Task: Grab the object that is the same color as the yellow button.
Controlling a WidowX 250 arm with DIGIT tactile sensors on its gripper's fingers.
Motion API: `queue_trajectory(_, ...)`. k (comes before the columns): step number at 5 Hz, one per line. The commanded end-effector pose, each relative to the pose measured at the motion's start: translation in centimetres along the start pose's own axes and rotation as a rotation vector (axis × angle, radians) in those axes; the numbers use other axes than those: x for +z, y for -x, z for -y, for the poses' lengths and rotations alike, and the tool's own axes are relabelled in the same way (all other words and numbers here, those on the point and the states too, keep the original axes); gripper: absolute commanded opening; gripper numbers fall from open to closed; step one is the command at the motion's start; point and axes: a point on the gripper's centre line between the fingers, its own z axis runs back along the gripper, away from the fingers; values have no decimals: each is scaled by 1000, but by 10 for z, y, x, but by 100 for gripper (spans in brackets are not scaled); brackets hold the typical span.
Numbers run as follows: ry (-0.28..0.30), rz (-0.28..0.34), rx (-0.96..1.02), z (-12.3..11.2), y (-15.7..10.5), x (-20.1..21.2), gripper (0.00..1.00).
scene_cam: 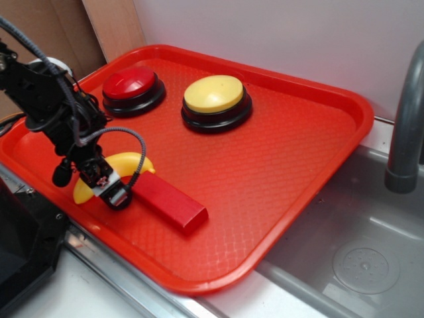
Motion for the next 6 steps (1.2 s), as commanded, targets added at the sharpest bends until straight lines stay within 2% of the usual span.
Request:
queue_trajectory(1, -93, -85, 13, -2, -18, 22, 0)
queue_trajectory(2, -125, -71, 63, 4, -46, 64, 0)
queue_trajectory(3, -199, -92, 180, 23, -79, 95, 0)
queue_trajectory(4, -107, -90, 181, 37, -111, 118, 0)
queue_trajectory(5, -27, -85, 168, 37, -134, 134, 0)
queue_trajectory(6, -33, -60, 191, 34, -137, 141, 0)
